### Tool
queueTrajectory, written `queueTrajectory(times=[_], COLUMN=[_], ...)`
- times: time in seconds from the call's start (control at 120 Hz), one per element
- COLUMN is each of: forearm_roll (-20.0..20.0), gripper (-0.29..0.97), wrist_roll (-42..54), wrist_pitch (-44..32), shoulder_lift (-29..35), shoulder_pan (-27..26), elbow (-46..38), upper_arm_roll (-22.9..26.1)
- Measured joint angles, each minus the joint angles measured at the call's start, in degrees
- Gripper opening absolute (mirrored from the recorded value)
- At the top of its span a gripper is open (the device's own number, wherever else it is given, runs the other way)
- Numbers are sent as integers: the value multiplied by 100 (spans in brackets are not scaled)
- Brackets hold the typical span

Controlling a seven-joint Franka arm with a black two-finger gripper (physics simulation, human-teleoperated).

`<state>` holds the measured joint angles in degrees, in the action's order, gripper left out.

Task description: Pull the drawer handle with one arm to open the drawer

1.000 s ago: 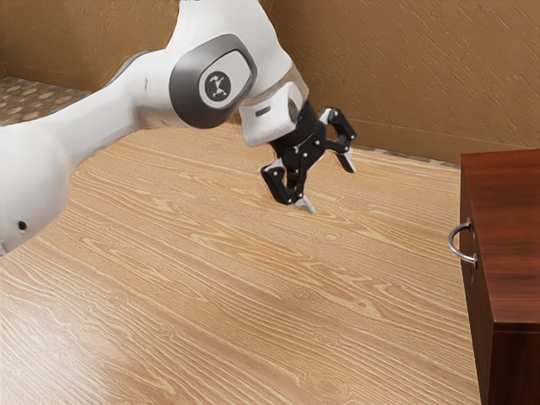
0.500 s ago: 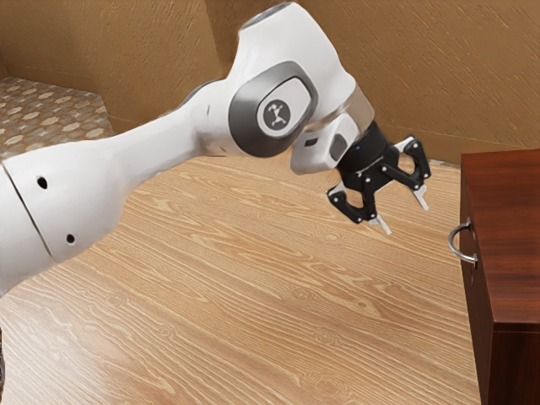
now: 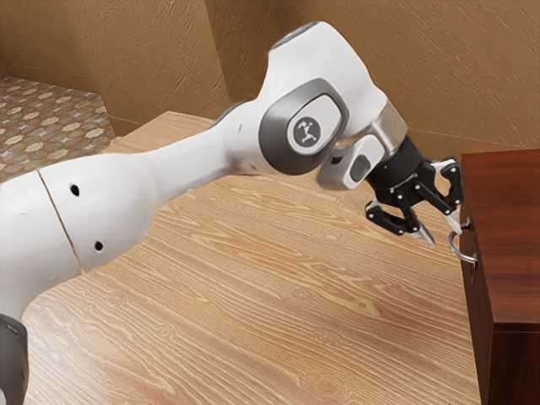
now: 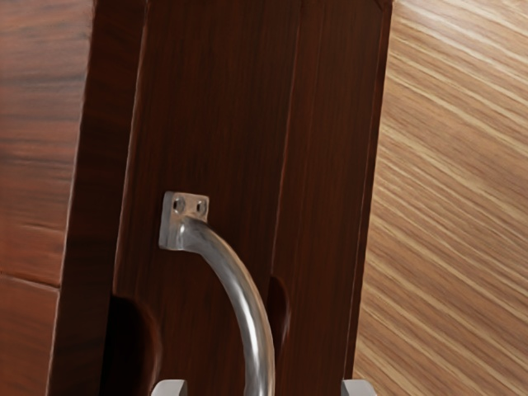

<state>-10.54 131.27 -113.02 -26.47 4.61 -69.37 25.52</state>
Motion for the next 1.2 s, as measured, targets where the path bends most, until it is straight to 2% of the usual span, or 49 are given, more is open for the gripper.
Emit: queueTrajectory(times=[0.408, 0.5, 0.658, 1.2], forearm_roll=[-118, -205, -358, -762], gripper=[7, -1, -5, -7], wrist_roll=[425, 485, 577, 776], wrist_pitch=[-79, -105, -153, -228], shoulder_lift=[-164, 89, 607, 2023], shoulder_pan=[-52, 36, 277, 1124], elbow=[-191, -477, -1046, -2671], upper_arm_roll=[-37, -63, -68, -179])
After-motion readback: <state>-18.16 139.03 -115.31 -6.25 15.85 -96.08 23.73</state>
